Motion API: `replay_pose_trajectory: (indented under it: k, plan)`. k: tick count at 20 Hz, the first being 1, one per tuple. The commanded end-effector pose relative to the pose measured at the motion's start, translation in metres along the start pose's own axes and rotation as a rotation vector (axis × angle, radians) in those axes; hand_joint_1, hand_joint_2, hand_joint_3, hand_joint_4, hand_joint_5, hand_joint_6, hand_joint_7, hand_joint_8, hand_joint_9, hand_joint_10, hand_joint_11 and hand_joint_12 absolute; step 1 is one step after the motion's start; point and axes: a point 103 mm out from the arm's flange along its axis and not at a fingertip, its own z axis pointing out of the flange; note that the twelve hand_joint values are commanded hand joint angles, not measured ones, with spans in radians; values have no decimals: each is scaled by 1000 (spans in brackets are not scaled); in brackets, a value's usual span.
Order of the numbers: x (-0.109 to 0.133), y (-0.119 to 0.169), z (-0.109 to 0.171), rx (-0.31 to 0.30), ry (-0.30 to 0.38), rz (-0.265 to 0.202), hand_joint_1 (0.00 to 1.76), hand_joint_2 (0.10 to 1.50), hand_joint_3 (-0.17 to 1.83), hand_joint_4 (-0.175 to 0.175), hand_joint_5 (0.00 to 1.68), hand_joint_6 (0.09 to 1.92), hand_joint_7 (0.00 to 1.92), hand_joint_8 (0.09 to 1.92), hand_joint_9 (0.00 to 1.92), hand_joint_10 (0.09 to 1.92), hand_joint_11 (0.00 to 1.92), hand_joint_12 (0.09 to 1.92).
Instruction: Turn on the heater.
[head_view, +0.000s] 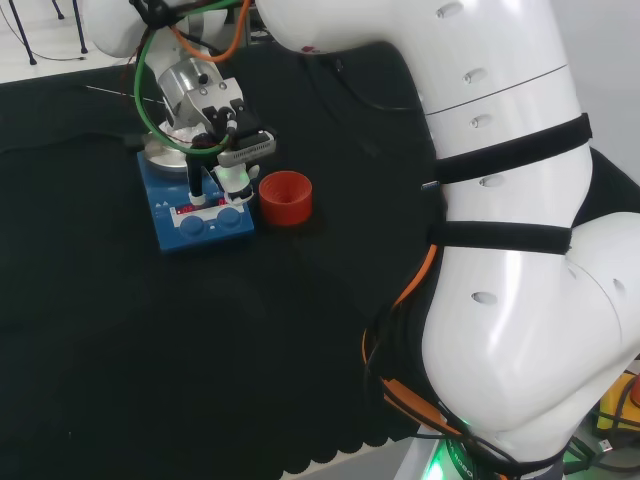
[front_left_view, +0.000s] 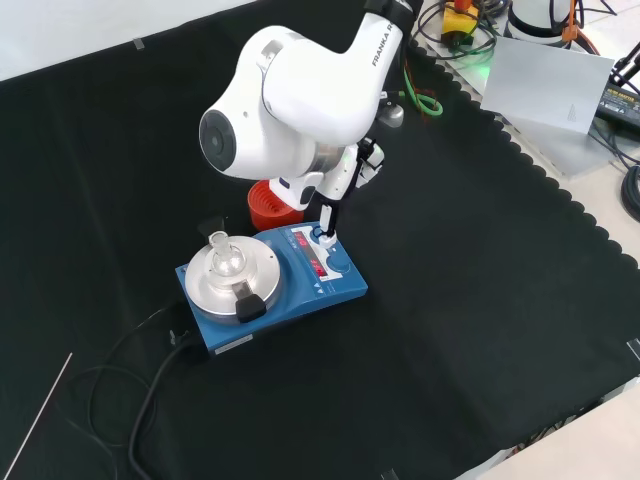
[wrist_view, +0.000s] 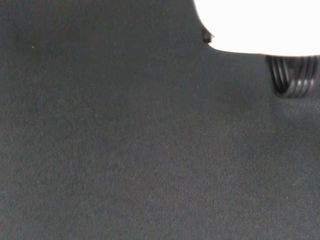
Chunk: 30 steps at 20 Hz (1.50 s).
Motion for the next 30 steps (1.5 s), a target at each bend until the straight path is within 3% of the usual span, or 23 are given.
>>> replay_pose_trajectory:
  k: [1, 30]
  plan:
    - [4, 11, 6, 8, -8, 0, 1669, 291, 1521, -85, 386, 87, 1910, 1568, 1920, 1553, 1819, 1408]
    - [7, 17, 8, 31, -20, -11, 1665, 289, 1524, -83, 409, 87, 1907, 1567, 1920, 1550, 1815, 1406]
